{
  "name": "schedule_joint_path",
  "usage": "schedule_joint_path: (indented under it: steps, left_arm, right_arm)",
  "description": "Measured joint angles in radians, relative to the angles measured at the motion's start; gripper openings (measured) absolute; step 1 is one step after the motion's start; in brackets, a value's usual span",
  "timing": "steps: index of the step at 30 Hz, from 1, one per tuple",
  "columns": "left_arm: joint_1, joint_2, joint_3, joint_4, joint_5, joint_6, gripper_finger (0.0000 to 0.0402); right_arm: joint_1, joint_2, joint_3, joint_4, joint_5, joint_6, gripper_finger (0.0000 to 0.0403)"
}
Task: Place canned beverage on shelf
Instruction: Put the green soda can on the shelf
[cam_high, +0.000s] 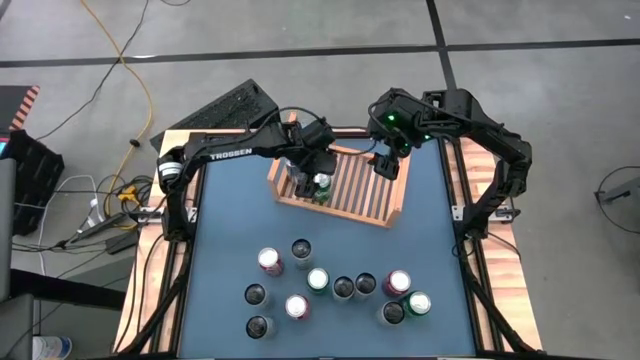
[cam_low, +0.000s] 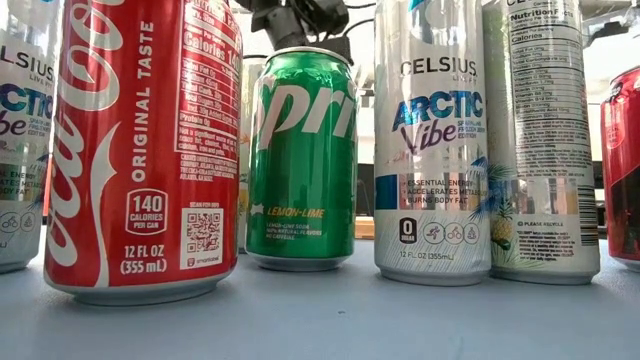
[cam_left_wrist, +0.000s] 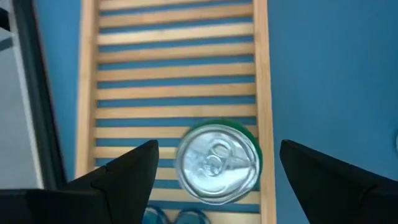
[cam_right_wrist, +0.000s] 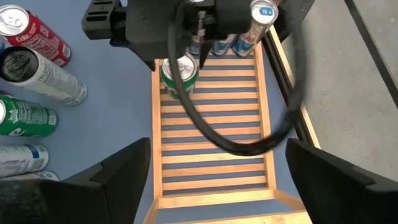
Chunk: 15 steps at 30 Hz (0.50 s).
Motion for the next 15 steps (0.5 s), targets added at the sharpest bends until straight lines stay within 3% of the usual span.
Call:
schedule_joint_path:
  steps: [15]
  left_arm:
    - [-0.001,0.04,0.023,-0.014,-0.029,-0.155,0.0323]
  right_arm:
    - [0.009,-0.002,0.0,-0.004,-0.001,-0.023,0.0359]
